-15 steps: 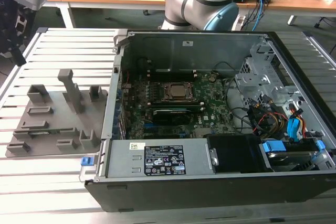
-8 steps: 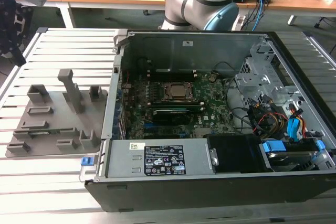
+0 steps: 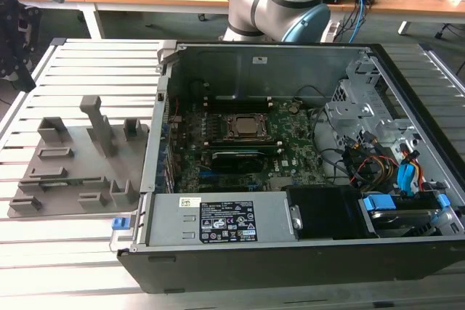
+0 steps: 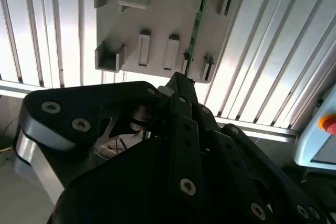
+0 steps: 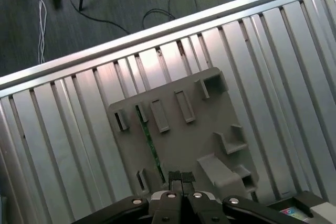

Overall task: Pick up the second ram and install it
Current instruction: 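Pick up the second ram and move it above second insertion slot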

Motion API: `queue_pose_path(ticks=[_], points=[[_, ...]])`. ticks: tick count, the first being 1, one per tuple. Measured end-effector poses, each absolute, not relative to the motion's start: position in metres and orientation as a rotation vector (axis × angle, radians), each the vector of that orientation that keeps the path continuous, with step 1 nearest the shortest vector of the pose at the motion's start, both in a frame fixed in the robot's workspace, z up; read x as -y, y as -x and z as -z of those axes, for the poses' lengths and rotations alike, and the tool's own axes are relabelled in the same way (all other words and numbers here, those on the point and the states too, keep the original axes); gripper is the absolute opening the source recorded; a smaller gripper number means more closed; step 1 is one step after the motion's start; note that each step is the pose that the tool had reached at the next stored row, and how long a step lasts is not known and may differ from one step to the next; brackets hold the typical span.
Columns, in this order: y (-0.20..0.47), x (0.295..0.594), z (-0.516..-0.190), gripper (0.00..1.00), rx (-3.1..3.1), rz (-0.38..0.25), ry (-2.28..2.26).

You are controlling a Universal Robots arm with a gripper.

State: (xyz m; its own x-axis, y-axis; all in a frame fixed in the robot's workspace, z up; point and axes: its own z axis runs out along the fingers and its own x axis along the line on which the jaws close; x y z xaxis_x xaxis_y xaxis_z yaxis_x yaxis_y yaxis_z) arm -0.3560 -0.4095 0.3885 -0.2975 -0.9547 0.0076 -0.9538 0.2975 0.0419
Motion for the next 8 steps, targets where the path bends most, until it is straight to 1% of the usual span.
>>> queue_pose_path(ticks=[8], points=[[0.356, 0.4095, -0.3885, 0.11, 2.373, 0.042, -2.008]])
